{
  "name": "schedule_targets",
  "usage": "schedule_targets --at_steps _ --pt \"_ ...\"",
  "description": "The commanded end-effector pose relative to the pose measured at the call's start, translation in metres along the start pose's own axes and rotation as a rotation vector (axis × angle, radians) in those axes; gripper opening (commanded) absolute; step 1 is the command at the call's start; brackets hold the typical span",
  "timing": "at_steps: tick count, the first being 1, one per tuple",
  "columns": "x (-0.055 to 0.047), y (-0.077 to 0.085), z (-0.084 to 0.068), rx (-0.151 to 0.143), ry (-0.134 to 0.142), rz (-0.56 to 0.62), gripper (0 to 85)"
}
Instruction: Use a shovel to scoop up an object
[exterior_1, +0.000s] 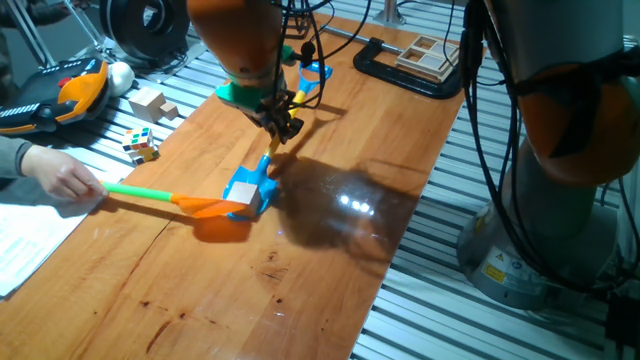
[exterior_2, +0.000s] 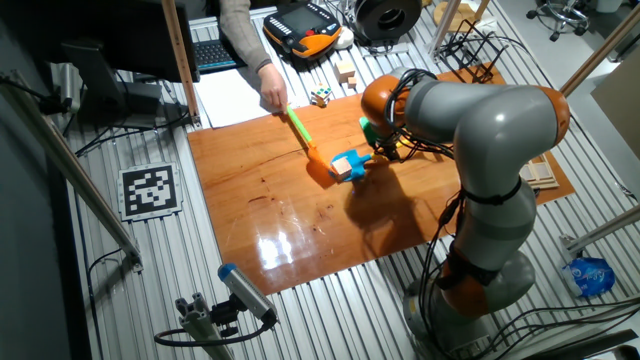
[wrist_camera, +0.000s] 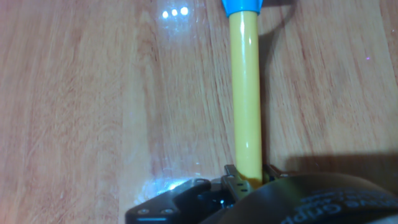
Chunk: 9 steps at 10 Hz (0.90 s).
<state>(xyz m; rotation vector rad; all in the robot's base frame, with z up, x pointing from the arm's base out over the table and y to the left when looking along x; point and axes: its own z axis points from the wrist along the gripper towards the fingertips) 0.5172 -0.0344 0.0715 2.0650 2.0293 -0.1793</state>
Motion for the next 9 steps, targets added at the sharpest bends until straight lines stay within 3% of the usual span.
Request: schedule_targets --at_steps 1,3,7,9 --pt "0.0009 -0.0005 0.0024 0.011 0.015 -0.005 0.0" --pt "0.0025 -0.0012 0.0046 0.033 0.037 -0.009 0.0" --pt "0.0016 -0.001 0.0038 0.112 0.109 -0.065 0.0" --pt "0.0016 -0.0005 0.0029 0.125 0.127 -0.107 0.0"
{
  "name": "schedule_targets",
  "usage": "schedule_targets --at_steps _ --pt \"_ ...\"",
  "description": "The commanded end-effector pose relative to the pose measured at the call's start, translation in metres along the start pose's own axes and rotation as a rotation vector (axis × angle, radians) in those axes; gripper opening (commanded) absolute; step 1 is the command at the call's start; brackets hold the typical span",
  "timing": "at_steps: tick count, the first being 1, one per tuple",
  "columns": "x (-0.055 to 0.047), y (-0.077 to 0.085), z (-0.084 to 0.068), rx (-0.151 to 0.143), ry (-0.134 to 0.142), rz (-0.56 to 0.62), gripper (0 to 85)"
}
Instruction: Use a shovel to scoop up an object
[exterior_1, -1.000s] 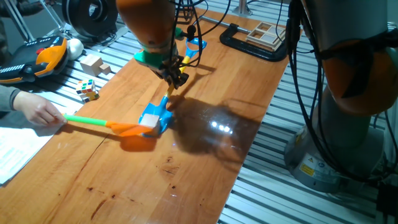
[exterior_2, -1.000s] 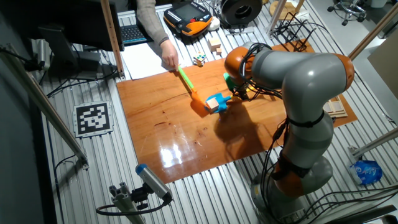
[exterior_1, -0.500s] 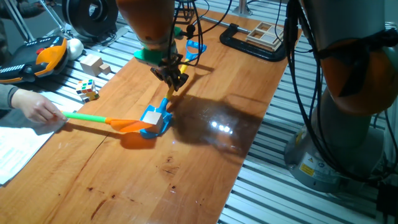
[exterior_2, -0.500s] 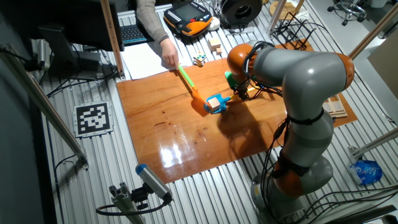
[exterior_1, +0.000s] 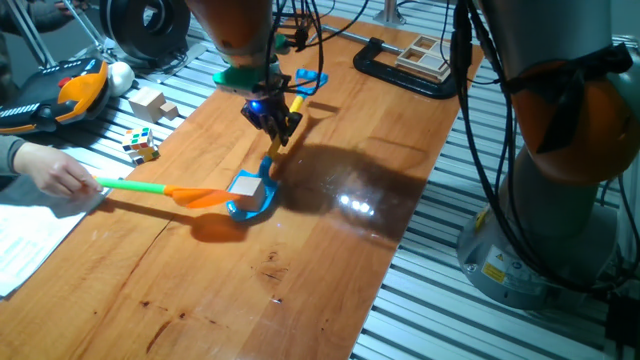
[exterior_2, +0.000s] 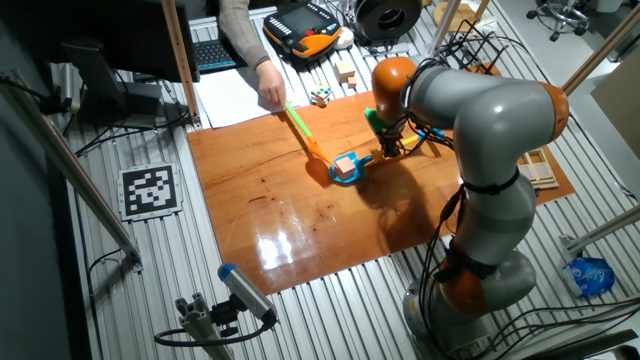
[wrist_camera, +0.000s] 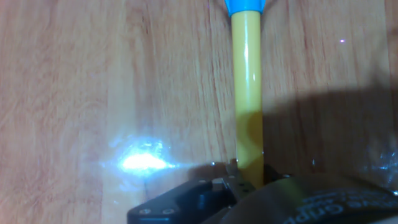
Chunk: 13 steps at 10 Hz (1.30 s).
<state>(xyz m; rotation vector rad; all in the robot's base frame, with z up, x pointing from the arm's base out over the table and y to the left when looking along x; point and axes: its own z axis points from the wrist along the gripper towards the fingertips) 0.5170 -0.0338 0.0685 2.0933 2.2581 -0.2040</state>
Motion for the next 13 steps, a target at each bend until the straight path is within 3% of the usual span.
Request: schedule_targets --at_steps 1,3,6,8,10,11,13 --pt "-0.001 0.001 -0.002 0.008 0.005 -0.037 0.0" --pt "-0.004 0.003 -0.007 0.021 0.034 -0.104 0.0" --pt "-0.005 0.005 -0.009 0.015 0.033 -0.234 0.0" --pt "-0.008 0.006 -0.012 -0.013 0.022 -0.364 0.0" --pt "-0.009 0.008 -0.014 -0.02 0.01 -0.491 0.0" --pt "-0.014 0.012 -0.017 -0.026 0.033 -0.561 0.0" --pt "-0.018 0.018 -0.019 -0.03 0.05 -0.692 0.0"
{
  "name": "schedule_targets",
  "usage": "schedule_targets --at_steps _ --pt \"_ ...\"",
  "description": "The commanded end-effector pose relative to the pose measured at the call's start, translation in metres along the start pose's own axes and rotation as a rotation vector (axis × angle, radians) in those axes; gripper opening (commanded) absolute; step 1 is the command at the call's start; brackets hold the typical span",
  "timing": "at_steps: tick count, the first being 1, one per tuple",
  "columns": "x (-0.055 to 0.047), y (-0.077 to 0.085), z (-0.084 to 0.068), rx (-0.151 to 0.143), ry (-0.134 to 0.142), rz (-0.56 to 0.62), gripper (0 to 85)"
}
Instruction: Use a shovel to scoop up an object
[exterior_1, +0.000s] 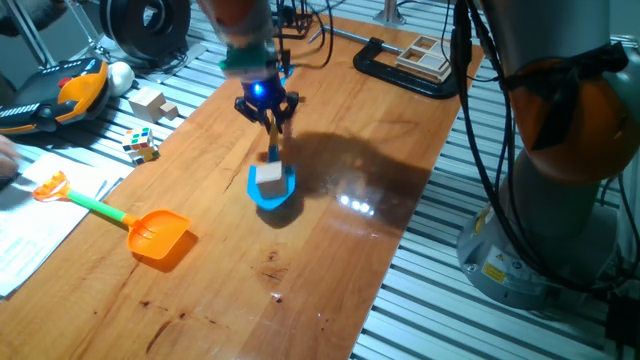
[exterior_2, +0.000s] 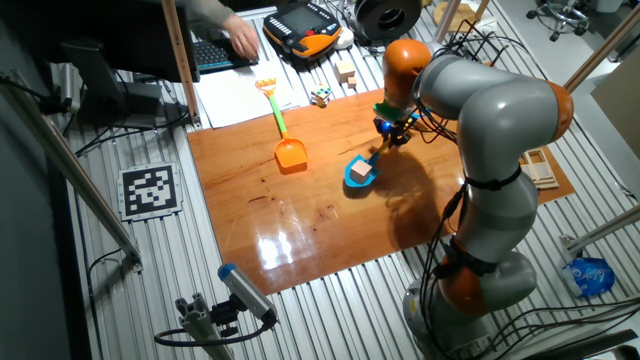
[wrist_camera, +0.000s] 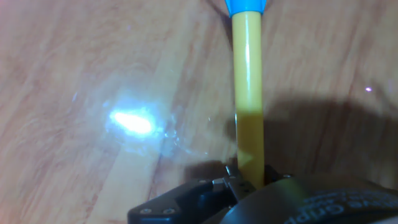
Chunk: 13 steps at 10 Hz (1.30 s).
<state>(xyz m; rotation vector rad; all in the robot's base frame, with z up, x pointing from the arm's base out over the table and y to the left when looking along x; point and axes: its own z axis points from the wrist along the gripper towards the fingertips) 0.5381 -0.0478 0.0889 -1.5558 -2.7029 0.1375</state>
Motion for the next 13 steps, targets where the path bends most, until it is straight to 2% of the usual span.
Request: schedule_targets --at_steps 1,3,4,6,7,8,9,11,13 --pt "-0.001 0.001 0.0 -0.005 -0.023 -0.294 0.0" --pt "-0.002 0.002 0.0 -0.004 -0.05 -0.469 0.0" --pt "-0.002 0.003 0.0 -0.013 -0.044 -0.534 0.0" --pt "-0.002 0.006 0.002 -0.004 -0.047 -0.669 0.0" --pt "-0.002 0.007 0.003 0.011 -0.049 -0.743 0.0" --pt "-0.002 0.009 0.003 0.018 -0.059 -0.804 0.0" --pt "-0.003 0.01 0.004 0.011 -0.065 -0.841 0.0" --pt "-0.003 0.013 0.005 0.018 -0.087 -0.921 0.0" --pt "-0.004 0.014 0.006 0.013 -0.095 -0.972 0.0"
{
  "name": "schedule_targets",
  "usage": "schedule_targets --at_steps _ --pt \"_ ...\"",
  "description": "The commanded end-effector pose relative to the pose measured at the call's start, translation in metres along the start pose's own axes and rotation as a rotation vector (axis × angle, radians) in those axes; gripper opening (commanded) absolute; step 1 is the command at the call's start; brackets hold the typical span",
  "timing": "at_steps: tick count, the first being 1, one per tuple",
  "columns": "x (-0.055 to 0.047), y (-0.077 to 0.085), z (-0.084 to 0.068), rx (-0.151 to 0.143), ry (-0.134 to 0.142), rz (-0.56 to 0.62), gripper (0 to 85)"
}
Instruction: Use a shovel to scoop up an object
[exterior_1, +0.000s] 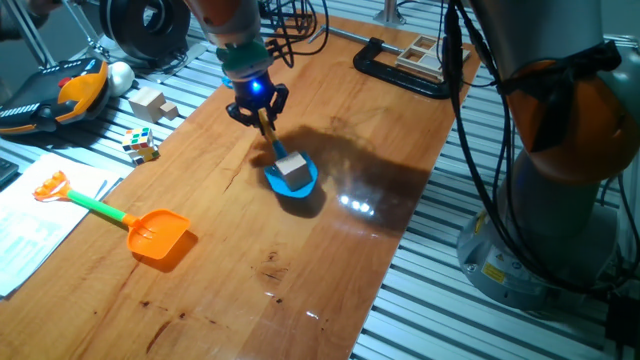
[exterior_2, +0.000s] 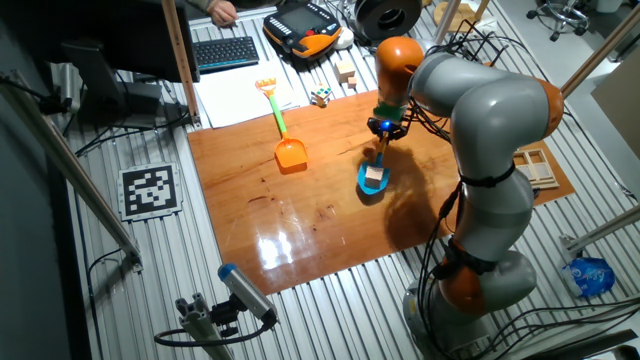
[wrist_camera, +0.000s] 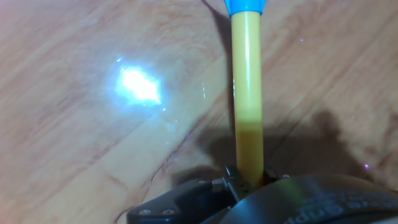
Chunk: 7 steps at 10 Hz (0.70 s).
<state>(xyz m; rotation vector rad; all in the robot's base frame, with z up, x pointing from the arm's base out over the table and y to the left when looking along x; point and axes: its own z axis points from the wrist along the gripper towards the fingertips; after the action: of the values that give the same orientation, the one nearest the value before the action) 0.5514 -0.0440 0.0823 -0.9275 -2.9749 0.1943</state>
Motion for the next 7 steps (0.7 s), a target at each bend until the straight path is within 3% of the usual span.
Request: schedule_targets --at_steps 1,7 --pt "0.0004 -0.0002 -0.0002 -0.012 -0.071 -0.549 0.0" --pt "0.005 0.0012 0.0028 -0.029 -0.082 -0.594 0.0"
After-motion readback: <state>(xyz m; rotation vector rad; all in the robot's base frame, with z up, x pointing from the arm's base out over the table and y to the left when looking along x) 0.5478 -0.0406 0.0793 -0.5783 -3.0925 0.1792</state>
